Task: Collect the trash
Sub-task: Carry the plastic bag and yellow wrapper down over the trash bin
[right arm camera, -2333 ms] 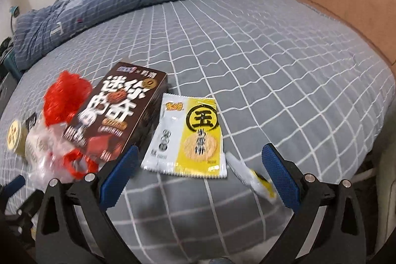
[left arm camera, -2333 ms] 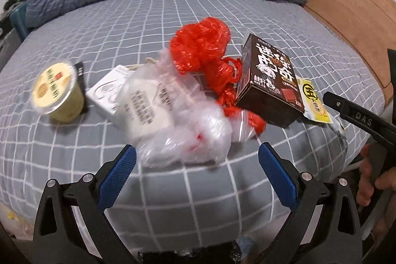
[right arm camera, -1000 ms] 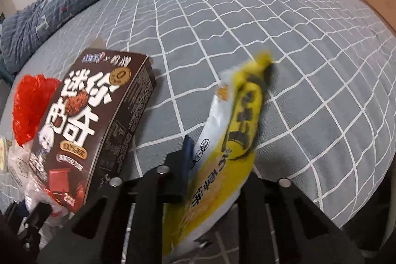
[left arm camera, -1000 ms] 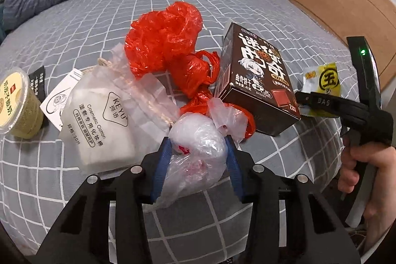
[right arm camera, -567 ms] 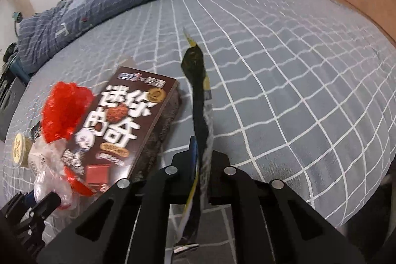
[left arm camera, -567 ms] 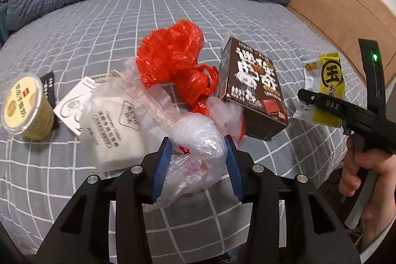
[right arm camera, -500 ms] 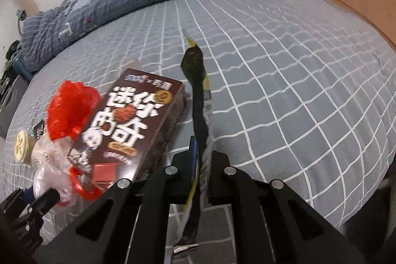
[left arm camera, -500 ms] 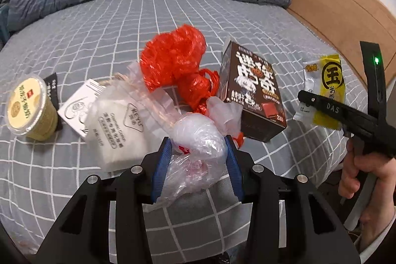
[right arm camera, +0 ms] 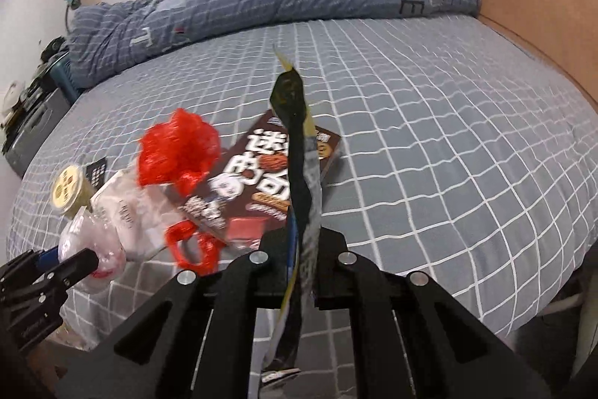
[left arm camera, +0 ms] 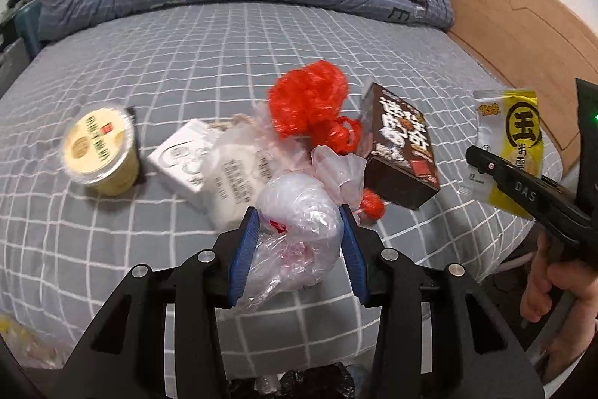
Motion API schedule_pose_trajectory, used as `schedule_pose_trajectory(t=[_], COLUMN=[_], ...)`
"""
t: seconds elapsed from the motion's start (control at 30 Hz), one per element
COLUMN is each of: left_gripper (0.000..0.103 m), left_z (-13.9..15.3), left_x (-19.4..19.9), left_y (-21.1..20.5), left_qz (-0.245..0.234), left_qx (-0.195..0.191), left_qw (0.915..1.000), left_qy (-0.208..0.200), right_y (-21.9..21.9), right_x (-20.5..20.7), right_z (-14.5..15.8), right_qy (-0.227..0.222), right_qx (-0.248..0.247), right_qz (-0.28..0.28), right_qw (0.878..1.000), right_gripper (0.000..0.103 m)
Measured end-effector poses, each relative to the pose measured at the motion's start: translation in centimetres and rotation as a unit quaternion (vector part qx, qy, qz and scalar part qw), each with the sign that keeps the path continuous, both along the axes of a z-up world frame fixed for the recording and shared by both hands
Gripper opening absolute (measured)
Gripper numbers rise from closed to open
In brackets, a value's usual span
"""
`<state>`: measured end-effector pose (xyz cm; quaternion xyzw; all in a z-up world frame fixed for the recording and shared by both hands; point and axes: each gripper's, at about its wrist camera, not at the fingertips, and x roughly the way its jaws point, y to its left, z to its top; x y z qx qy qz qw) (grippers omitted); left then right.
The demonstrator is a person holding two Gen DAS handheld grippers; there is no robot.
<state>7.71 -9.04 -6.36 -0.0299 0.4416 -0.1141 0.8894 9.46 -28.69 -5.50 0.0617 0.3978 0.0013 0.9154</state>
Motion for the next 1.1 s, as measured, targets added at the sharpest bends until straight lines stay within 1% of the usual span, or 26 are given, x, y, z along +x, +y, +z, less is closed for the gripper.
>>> schedule_pose_trajectory(t=[0.17, 0.27, 0.43, 0.67, 0.9, 1.1], left_gripper=[0.043, 0.043, 0.043, 0.043, 0.043, 0.043], left_z=[0.1, 0.1, 0.0, 0.1, -0.4, -1.4], left_x=[-1.2, -2.2, -3.9, -6.4, -9.4, -12.2], left_y=[1.5, 2.6, 4.4, 6.7, 8.0, 9.0], left_qz=[0.017, 0.037, 0.059, 0.081, 0.099, 0.105], left_qx=[0.004, 0.008, 0.011, 0.011, 0.009, 0.004], left_qw=[0.9999, 0.9993, 0.9982, 0.9967, 0.9951, 0.9943], left_qy=[-0.002, -0.004, -0.002, -0.002, 0.001, 0.018], right_y=[2.7, 4.5, 7.7, 11.6, 13.8, 15.0], right_x=[-1.4, -2.1, -3.5, -6.2, -9.3, -11.7], right_z=[0.4, 0.6, 0.9, 0.4, -0.3, -1.2], right_qy=[-0.006, -0.009, -0.014, -0.011, -0.003, 0.008], right_qx=[-0.006, -0.011, -0.022, -0.029, -0.037, -0.044], right_qz=[0.026, 0.041, 0.067, 0.1, 0.121, 0.132], right_qw=[1.0, 0.999, 0.997, 0.994, 0.992, 0.99], right_gripper=[0.006, 0.006, 0.006, 0.006, 0.006, 0.006])
